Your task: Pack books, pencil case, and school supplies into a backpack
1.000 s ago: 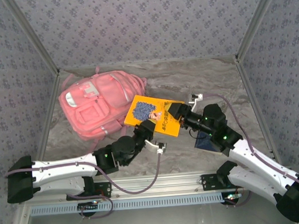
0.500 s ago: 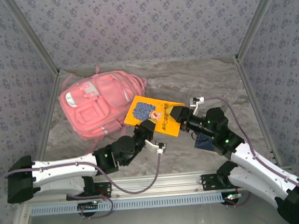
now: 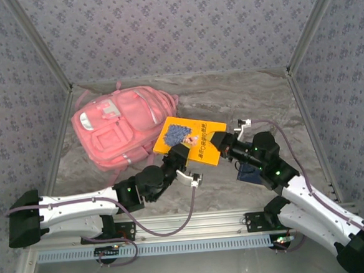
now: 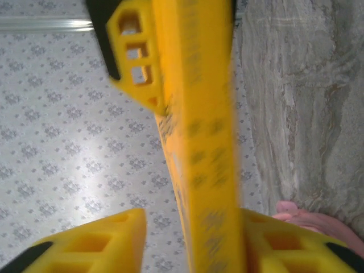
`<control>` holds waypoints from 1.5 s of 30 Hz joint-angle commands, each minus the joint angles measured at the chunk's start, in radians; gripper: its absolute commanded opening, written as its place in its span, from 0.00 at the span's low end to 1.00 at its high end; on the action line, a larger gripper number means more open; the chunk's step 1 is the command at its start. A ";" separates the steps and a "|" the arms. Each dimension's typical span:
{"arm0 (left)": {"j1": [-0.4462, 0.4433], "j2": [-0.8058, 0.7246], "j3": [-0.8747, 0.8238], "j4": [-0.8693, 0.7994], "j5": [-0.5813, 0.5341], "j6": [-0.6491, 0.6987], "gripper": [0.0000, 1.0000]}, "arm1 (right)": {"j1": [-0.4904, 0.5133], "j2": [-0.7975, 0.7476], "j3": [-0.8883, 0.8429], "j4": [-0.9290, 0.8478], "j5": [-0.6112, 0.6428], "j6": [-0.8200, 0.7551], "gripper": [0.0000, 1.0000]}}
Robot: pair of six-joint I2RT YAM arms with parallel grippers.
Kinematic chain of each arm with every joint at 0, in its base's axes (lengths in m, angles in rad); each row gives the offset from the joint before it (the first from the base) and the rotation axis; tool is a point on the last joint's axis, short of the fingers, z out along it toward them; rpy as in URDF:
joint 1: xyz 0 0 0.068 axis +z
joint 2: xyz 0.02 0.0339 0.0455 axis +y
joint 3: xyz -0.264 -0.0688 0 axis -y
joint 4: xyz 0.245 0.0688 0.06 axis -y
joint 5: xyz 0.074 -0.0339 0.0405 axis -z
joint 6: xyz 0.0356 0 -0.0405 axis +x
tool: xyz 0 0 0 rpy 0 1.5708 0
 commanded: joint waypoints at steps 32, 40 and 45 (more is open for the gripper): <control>1.080 0.811 1.007 -0.995 0.951 -2.314 0.49 | -0.239 -0.071 0.136 -0.577 0.158 -0.554 0.00; 1.082 0.880 1.026 -0.939 0.969 -2.330 0.43 | -0.251 -0.047 0.108 -0.544 0.129 -0.558 0.00; 1.083 0.941 1.068 -0.944 0.973 -2.327 0.36 | -0.260 -0.029 0.089 -0.521 0.108 -0.550 0.00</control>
